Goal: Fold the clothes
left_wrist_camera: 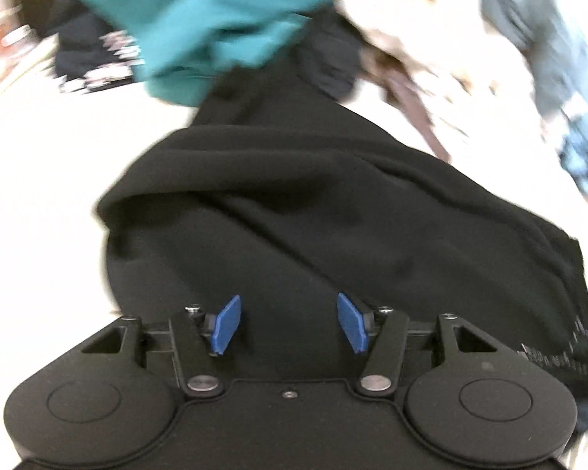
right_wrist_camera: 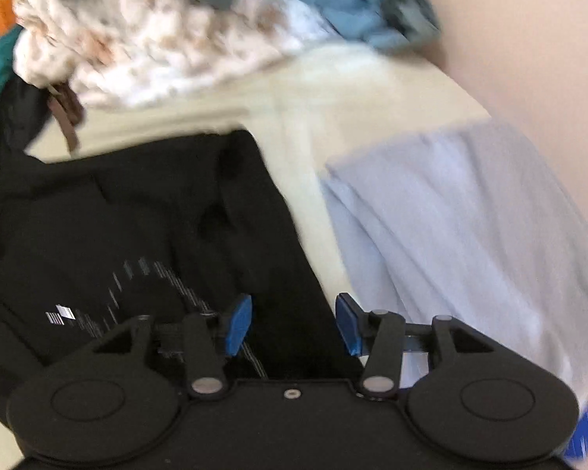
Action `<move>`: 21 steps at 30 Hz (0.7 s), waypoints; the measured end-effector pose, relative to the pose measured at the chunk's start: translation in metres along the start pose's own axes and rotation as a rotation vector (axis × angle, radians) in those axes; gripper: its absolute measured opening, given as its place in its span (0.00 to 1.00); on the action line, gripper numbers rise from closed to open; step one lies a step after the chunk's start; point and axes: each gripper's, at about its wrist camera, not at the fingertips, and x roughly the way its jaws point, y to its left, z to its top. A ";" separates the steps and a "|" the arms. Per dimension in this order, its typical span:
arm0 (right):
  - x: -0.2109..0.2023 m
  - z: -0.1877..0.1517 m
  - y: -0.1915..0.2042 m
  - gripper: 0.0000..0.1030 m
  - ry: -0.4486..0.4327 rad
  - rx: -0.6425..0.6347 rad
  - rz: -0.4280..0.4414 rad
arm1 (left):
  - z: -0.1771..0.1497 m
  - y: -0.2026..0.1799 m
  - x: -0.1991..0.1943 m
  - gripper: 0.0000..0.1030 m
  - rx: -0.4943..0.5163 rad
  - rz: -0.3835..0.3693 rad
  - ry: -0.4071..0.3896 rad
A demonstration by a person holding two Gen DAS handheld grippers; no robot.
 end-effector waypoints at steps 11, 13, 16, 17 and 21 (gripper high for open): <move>0.092 0.038 0.028 0.08 0.104 -0.052 0.114 | -0.026 0.053 0.006 0.63 -0.354 0.092 0.007; 0.081 0.044 0.019 0.07 0.065 -0.047 0.064 | -0.028 0.057 0.006 0.63 -0.386 0.087 -0.001; 0.076 0.046 0.008 0.07 0.054 -0.090 -0.027 | -0.026 0.057 0.007 0.64 -0.388 0.092 -0.008; 0.080 0.048 0.006 0.07 0.057 -0.102 -0.047 | -0.025 0.057 0.005 0.64 -0.386 0.095 -0.014; 0.091 0.047 -0.003 0.08 0.067 -0.137 -0.128 | -0.025 0.058 0.005 0.65 -0.379 0.092 -0.023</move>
